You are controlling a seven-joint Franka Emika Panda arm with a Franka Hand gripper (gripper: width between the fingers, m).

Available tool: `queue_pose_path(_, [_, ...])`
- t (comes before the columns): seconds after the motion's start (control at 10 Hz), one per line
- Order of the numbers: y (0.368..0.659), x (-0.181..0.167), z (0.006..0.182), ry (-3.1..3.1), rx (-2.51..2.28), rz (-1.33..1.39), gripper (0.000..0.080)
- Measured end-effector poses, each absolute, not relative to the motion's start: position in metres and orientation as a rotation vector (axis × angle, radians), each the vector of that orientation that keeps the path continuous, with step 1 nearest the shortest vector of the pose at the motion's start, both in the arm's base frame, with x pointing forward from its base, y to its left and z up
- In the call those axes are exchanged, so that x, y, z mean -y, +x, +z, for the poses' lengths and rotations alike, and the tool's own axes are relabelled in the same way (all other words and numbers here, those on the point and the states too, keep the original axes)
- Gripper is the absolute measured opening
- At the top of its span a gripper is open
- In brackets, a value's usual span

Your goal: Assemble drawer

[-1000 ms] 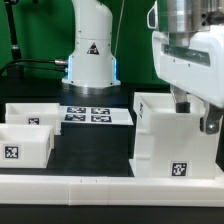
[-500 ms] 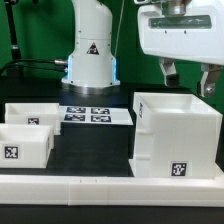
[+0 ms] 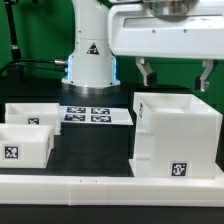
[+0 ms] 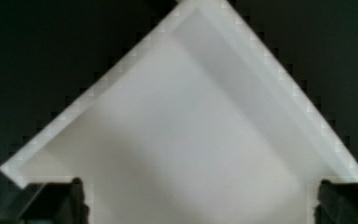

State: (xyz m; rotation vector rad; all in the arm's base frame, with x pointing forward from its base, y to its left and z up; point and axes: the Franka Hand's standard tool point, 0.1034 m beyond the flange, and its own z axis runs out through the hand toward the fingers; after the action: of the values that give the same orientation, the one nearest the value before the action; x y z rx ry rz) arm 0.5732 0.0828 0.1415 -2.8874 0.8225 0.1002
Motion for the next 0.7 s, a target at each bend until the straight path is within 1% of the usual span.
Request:
queue_pose_path(0.1, [0.567,-0.073,0.143,-2.931,-0.661,0.090,0.0649])
queue_pose_path(0.4, [0.548,-0.034,0.132,-3.007,-0.205,0.052,0.0649])
queue_pose_path(0.7, [0.550,-0.039,0.134,-3.009,-0.136,0.045,0.0649])
